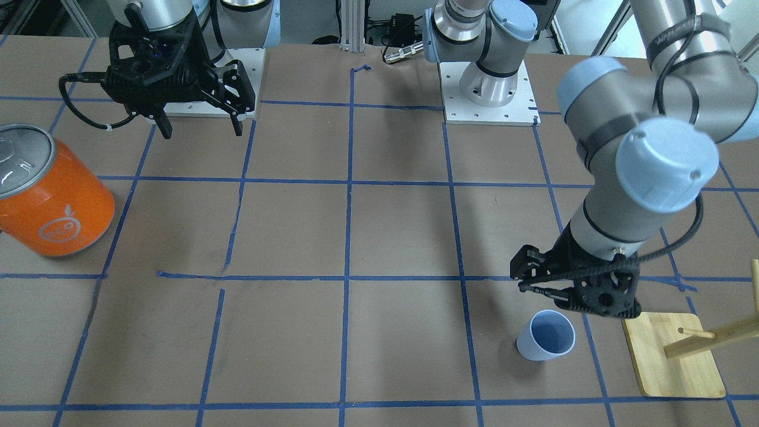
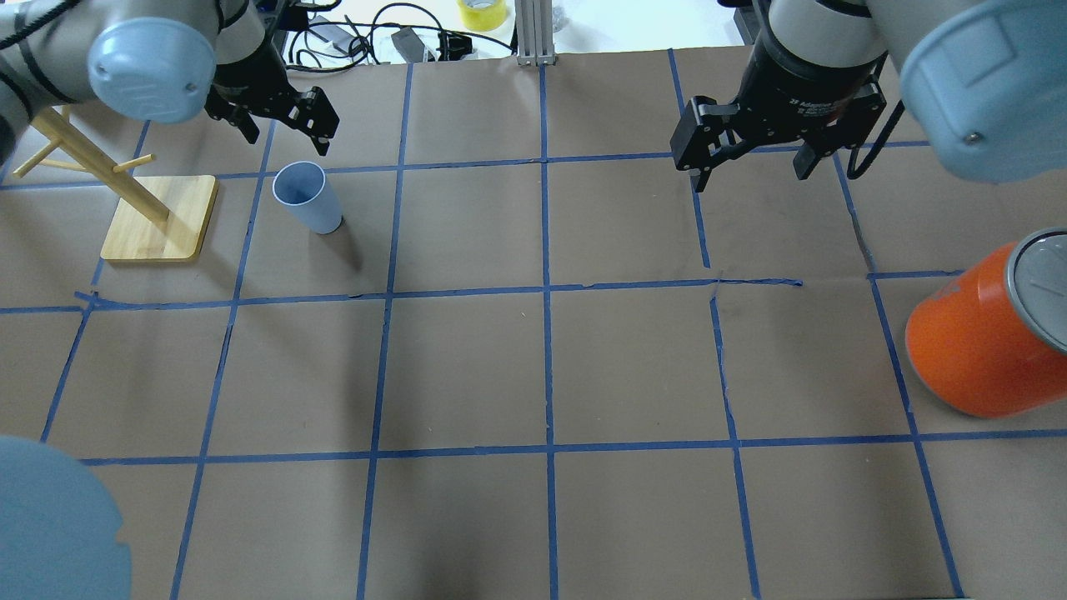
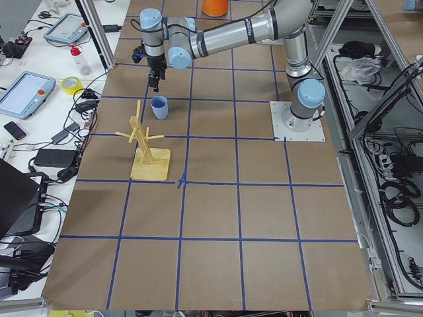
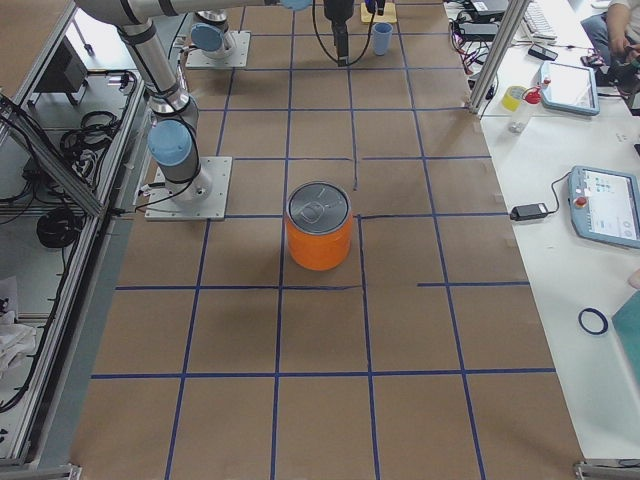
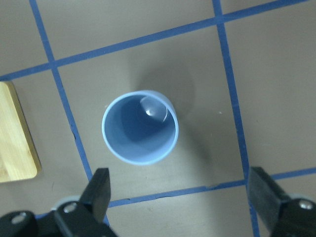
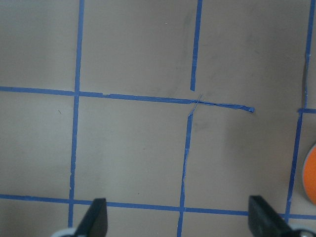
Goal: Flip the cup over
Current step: 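Open the left gripper and hold it beside the upright cup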
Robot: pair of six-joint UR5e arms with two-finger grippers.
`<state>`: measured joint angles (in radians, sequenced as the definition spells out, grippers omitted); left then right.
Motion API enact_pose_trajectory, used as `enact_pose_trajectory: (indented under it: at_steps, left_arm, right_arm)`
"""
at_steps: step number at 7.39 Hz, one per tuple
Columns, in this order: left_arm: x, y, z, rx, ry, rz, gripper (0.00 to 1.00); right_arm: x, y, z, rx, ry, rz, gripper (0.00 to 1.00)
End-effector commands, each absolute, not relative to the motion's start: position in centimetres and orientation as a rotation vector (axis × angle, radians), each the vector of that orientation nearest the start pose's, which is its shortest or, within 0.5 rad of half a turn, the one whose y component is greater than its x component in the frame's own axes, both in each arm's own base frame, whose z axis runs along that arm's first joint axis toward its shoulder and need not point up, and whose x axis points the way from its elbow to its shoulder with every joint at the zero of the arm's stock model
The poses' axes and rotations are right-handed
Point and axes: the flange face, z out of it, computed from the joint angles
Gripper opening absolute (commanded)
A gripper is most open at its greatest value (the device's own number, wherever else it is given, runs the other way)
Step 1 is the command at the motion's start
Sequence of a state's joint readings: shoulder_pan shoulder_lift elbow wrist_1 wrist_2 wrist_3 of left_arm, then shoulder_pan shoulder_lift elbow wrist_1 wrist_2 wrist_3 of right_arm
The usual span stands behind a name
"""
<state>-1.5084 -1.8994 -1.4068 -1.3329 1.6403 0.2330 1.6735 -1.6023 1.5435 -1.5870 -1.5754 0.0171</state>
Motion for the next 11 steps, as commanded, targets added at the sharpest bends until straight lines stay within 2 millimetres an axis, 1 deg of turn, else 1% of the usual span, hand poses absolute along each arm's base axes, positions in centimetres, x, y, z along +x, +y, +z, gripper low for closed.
enact_pose_trajectory:
  at_steps: [1, 2, 3, 4, 5, 6, 7, 8, 9, 10, 11]
  left_arm:
    - [-13.8, -57.8, 48.1, 0.211, 3.067, -0.031, 1.0]
    - [-16.0, -54.5, 51.2, 0.183, 3.079, -0.042, 1.0]
    - [-16.5, -50.9, 51.8, 0.196, 3.088, 0.074, 1.0]
    - [-16.9, -48.3, 53.8, 0.195, 3.139, 0.027, 1.0]
    - [-16.7, -46.8, 54.1, 0.19, 3.137, 0.024, 0.97]
    - [-16.6, -45.7, 52.5, 0.083, 3.142, 0.048, 0.94]
    - [-16.5, -45.5, 52.9, 0.027, 3.146, -0.047, 0.95]
    - [-16.2, -45.6, 53.0, 0.031, 3.143, -0.058, 0.97]
    - [-16.1, -45.5, 52.8, 0.07, 3.142, -0.058, 0.97]
    - [-16.4, -45.5, 53.1, 0.079, 3.139, -0.103, 1.0]
    - [-16.5, -45.6, 53.1, 0.08, 3.143, -0.118, 1.0]
  right_arm:
    - [18.2, -46.9, 51.8, -0.137, 3.134, -0.113, 1.0]
    - [18.2, -46.9, 51.8, -0.137, 3.132, -0.115, 1.0]
    - [18.3, -47.0, 51.9, -0.132, 3.13, -0.125, 1.0]
    - [18.3, -47.1, 52.2, -0.132, 3.128, -0.136, 1.0]
    - [18.5, -47.6, 52.0, -0.133, 3.108, -0.131, 1.0]
    - [18.7, -48.2, 51.7, -0.128, 3.095, -0.12, 1.0]
    - [18.8, -48.8, 51.9, -0.124, 3.096, -0.127, 1.0]
    - [18.7, -49.1, 52.5, -0.121, 3.094, -0.148, 1.0]
    - [18.8, -49.9, 52.3, -0.109, 3.098, -0.142, 1.0]
    - [18.7, -50.5, 52.5, -0.109, 3.108, -0.152, 1.0]
    - [18.7, -50.6, 52.4, -0.106, 3.113, -0.149, 1.0]
